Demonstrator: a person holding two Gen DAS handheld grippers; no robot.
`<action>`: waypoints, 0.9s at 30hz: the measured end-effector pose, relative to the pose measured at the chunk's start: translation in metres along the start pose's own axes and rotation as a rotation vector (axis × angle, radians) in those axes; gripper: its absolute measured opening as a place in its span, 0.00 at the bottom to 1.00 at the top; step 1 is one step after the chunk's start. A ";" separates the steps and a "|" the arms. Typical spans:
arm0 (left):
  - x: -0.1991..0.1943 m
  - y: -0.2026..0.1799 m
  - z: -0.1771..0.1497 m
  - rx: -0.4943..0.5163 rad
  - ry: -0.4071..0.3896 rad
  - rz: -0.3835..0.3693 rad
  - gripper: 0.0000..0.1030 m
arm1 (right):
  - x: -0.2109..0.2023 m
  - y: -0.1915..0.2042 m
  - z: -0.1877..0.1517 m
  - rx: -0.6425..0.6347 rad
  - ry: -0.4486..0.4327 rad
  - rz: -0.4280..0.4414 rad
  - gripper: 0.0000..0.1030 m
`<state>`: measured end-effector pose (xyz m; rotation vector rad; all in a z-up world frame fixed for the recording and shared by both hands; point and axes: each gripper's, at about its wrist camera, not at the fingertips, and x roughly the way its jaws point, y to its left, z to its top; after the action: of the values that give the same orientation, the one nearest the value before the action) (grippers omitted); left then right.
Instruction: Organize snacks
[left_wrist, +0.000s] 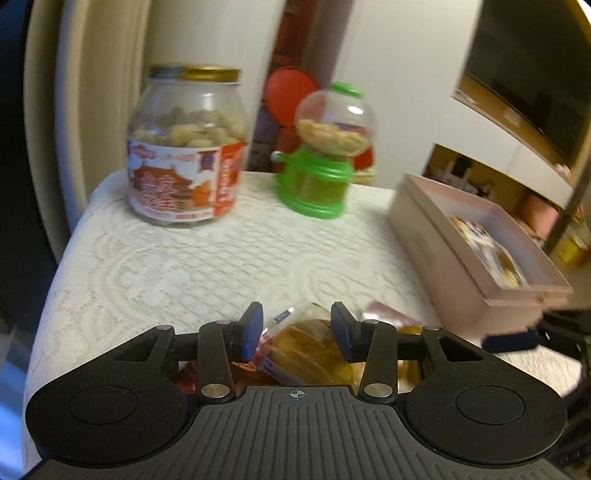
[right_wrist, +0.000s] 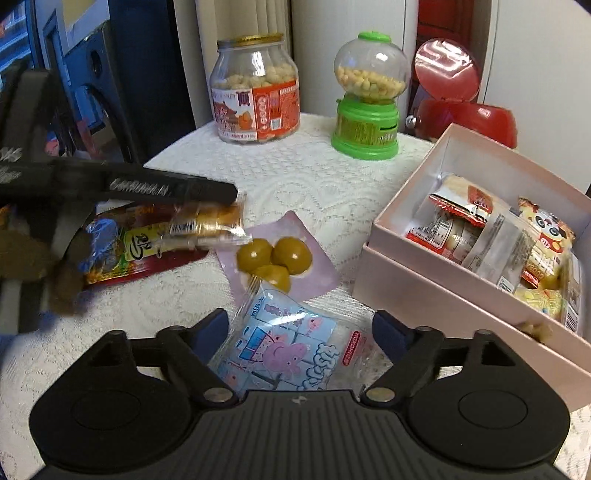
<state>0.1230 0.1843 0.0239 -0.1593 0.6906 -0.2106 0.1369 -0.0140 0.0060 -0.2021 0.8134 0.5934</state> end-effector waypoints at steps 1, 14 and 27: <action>-0.005 -0.003 -0.003 0.015 0.002 -0.011 0.44 | -0.001 0.001 -0.002 -0.005 0.007 0.016 0.83; -0.047 -0.036 -0.039 0.123 0.106 -0.115 0.44 | -0.050 -0.035 -0.052 -0.028 0.019 -0.095 0.69; -0.049 -0.045 0.002 -0.060 -0.044 -0.163 0.42 | -0.045 -0.108 -0.012 0.242 -0.097 -0.138 0.72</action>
<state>0.0816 0.1525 0.0652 -0.2772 0.6409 -0.3416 0.1669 -0.1260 0.0249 -0.0074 0.7637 0.3679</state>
